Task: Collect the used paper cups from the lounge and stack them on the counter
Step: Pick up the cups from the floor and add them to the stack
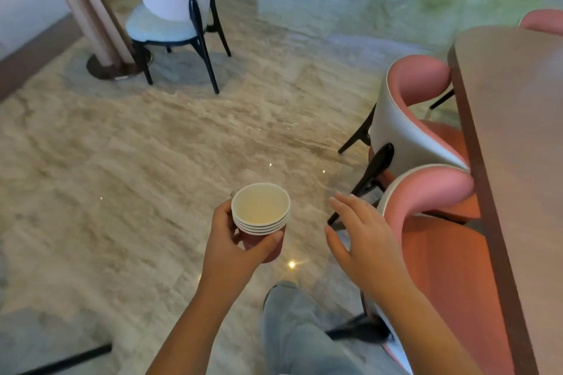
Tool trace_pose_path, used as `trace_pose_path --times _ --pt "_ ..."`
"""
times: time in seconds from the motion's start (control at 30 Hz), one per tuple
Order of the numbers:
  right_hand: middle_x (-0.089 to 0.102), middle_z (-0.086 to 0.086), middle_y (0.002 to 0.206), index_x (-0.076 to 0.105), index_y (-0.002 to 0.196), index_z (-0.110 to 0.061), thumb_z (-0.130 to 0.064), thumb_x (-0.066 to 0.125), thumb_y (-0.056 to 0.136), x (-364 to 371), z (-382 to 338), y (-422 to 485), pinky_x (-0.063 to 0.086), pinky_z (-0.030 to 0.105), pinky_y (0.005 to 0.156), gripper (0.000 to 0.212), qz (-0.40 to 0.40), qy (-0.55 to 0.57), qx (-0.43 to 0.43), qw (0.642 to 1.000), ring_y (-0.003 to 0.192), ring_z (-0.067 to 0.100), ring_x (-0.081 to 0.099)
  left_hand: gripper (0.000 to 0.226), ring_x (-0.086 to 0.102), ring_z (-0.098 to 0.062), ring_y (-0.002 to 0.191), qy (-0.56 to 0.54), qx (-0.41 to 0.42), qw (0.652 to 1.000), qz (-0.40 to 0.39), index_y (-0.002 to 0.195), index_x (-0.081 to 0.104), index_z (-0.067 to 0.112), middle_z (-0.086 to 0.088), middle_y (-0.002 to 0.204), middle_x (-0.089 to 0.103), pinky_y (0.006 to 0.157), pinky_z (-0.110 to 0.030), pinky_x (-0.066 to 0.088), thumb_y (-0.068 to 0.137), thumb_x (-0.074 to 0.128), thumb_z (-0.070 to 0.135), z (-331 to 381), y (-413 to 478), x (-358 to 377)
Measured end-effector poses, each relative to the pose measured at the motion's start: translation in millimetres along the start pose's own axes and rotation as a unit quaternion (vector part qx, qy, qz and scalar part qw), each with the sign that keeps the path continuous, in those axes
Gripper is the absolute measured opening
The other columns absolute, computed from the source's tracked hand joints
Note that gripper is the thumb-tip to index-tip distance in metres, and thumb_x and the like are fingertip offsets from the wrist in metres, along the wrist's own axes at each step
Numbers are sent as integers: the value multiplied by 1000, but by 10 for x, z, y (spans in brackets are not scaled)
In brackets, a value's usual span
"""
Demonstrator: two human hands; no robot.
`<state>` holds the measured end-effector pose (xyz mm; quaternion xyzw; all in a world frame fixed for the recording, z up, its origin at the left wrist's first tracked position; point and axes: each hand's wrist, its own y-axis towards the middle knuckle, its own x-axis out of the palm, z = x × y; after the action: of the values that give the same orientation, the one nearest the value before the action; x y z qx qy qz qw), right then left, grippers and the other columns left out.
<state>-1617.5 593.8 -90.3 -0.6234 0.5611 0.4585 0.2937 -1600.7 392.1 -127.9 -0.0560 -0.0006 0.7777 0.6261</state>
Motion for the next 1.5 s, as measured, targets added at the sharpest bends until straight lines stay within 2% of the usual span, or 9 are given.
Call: trace_pose_path --times 0.1,0.2,0.4,0.53,0.7,0.97,1.2,1.3,1.5 --pt "59 14 121 57 118 -2 -14 67 80 -3 296 563 45 46 95 41 22 6 21 1000 113 31 55 62 57 12 97 9 21 999 -26 103 49 45 25 104 59 73 -6 47 52 82 36 177 695 293" --pt "60 15 119 57 118 -1 -13 69 78 -90 609 1076 42 43 95 43 55 9 47 997 111 32 56 62 55 16 95 20 38 997 -68 104 47 43 23 108 55 70 -4 46 59 85 24 393 1349 673" --pt "57 14 124 55 122 -4 -16 67 81 -255 1113 1877 38 41 99 44 39 0 92 995 116 30 52 68 52 18 98 37 46 991 -118 106 44 49 37 104 54 69 -1 43 59 86 25 583 2201 1239" --pt "53 8 130 51 126 -9 -22 61 84 -253 1294 2312 33 34 102 45 40 10 120 992 121 23 47 67 51 21 97 56 35 989 -134 107 43 47 30 108 52 68 0 42 61 85 19 531 2669 1398" --pt "51 9 132 51 127 -8 -22 61 85 -147 1498 3030 33 36 104 45 28 -1 146 989 123 24 46 69 51 21 97 53 25 987 -146 106 43 49 41 103 53 70 0 42 61 85 19 474 3501 1515" --pt "56 15 125 55 121 -3 -16 65 81 1 1567 4871 35 39 99 43 68 -14 149 986 117 32 51 69 50 21 98 41 31 986 -158 108 45 48 26 112 53 70 0 42 58 86 25 604 5382 1563" --pt "59 15 121 58 117 -3 -14 69 79 36 1689 6159 39 41 95 42 108 -21 151 982 112 34 55 70 49 19 103 51 58 975 -210 104 41 66 44 108 50 72 2 40 57 84 38 915 6774 1798" --pt "61 17 115 60 114 0 -11 71 75 94 1860 6414 48 48 90 42 113 -32 156 981 107 34 58 69 50 17 104 43 46 973 -223 108 43 61 41 109 51 74 0 41 56 84 38 895 7115 1949" --pt "59 14 122 58 118 -4 -15 69 78 130 2358 6978 41 44 94 43 99 -36 229 968 111 34 55 68 52 16 100 43 23 966 -254 109 46 45 38 105 55 70 -2 44 54 83 32 806 7779 2434"
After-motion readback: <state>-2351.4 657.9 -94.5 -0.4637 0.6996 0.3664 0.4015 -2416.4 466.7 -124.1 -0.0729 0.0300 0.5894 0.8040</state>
